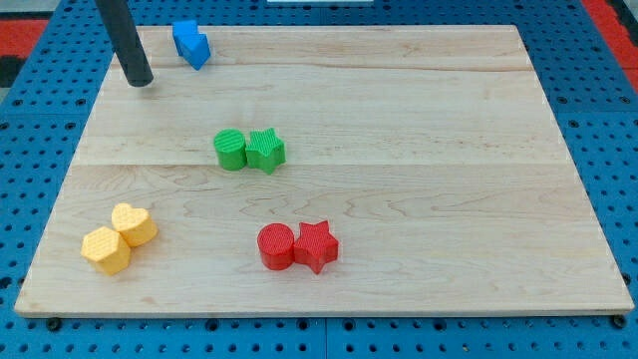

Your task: Slightly push the blue blocks towards the top left of the board

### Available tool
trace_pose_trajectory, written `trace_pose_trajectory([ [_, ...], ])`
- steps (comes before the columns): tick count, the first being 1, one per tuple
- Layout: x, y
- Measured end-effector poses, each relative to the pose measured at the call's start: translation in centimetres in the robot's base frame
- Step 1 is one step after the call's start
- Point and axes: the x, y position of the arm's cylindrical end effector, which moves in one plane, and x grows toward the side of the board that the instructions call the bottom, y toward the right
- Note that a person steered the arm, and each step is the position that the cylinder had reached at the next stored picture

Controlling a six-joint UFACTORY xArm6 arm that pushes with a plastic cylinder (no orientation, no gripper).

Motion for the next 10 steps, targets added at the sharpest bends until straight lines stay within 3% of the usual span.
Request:
trace_pose_trajectory([
  [2,0.4,7.6],
  [4,0.5,9.2],
  [6,-0.9,23.9],
  [7,-4.3,25.3],
  [10,-8.4,11.5],
])
